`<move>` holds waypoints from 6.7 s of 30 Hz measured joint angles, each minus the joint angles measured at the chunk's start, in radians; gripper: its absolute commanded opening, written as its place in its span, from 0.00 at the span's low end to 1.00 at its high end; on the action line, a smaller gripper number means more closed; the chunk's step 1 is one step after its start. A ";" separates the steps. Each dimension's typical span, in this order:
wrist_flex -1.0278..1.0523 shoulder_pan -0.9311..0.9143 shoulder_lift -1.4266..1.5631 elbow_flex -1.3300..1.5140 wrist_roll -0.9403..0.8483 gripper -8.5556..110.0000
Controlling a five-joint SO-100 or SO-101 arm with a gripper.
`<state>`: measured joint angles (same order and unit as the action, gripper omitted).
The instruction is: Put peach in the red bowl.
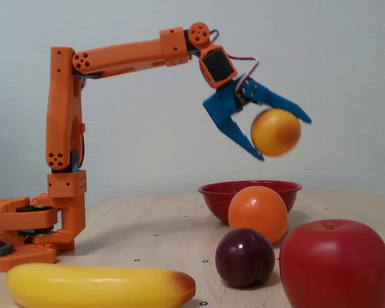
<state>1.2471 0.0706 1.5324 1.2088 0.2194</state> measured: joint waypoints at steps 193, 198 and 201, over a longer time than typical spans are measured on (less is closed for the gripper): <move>-0.357 -0.127 1.778 1.936 -0.135 0.07; -0.357 -0.127 1.778 1.936 -0.129 0.07; -0.357 -0.127 1.778 1.936 -0.127 0.07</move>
<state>0.8897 -0.0568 3.3103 3.1447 0.0920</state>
